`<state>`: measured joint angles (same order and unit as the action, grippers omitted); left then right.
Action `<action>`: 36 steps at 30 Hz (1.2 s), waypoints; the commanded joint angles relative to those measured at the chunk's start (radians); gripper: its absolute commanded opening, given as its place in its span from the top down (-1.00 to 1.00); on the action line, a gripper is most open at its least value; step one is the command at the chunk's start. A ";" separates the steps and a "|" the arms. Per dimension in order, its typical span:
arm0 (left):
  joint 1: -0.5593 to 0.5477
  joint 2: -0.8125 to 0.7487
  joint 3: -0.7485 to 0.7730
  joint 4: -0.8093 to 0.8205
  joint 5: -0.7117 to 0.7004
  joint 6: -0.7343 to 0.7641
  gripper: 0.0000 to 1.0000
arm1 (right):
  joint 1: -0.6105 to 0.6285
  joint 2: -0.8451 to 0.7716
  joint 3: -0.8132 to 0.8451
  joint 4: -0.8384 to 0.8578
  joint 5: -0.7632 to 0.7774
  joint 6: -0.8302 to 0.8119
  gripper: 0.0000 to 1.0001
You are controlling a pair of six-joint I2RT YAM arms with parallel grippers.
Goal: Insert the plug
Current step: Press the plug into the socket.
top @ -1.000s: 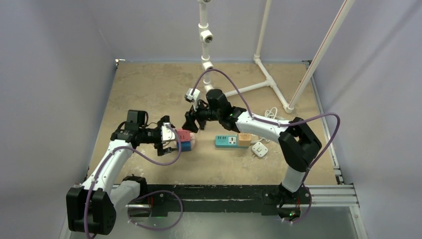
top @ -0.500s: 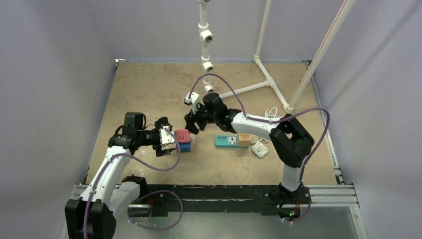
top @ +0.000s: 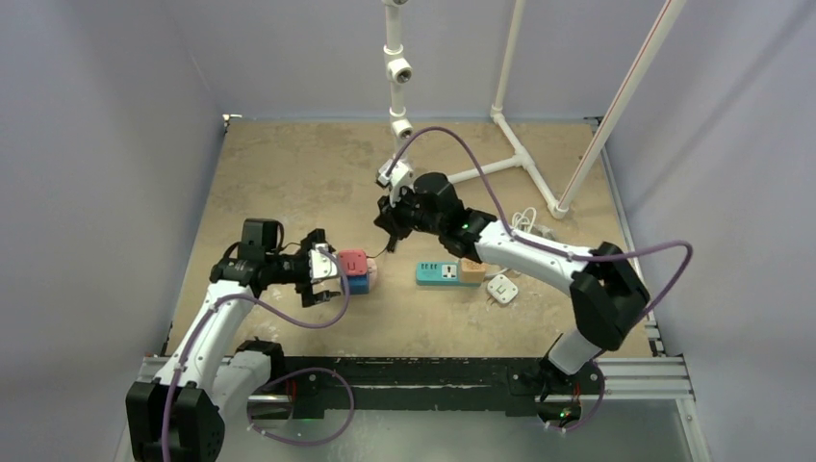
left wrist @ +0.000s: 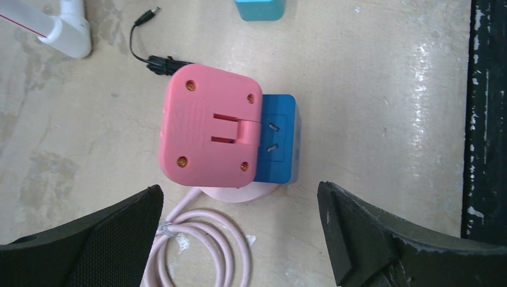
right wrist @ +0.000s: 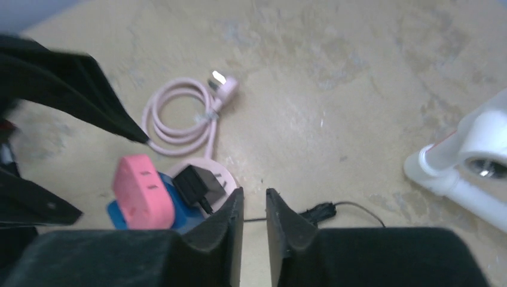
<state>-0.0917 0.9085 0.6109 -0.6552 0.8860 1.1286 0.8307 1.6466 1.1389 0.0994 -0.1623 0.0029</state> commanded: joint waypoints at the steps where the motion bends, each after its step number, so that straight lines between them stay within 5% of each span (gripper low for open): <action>1: 0.006 0.008 0.009 -0.029 0.026 0.031 -0.98 | 0.010 -0.098 -0.008 0.039 -0.040 0.030 0.77; 4: 0.006 -0.017 -0.010 0.041 -0.005 -0.027 -0.98 | 0.048 -0.090 0.013 0.023 -0.109 0.031 1.00; 14: 0.007 -0.029 -0.054 0.105 -0.092 -0.118 -0.98 | 0.100 -0.009 0.002 0.050 -0.222 0.028 1.00; 22: 0.007 -0.017 -0.048 0.093 -0.060 -0.108 -0.98 | 0.102 0.021 -0.007 0.047 -0.198 0.020 1.00; 23: 0.007 -0.017 -0.049 0.094 -0.058 -0.106 -0.98 | 0.100 -0.076 -0.005 0.040 -0.195 0.015 1.00; 25: 0.007 -0.016 -0.048 0.096 -0.054 -0.105 -0.98 | 0.102 0.039 -0.005 0.033 -0.187 0.002 1.00; 36: 0.007 0.006 -0.045 0.073 -0.001 -0.070 -0.98 | 0.102 0.057 -0.025 0.041 -0.154 0.002 1.00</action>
<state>-0.0917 0.9016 0.5602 -0.5774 0.8272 1.0355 0.9302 1.7279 1.1187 0.1284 -0.3470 0.0189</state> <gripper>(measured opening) 0.990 0.004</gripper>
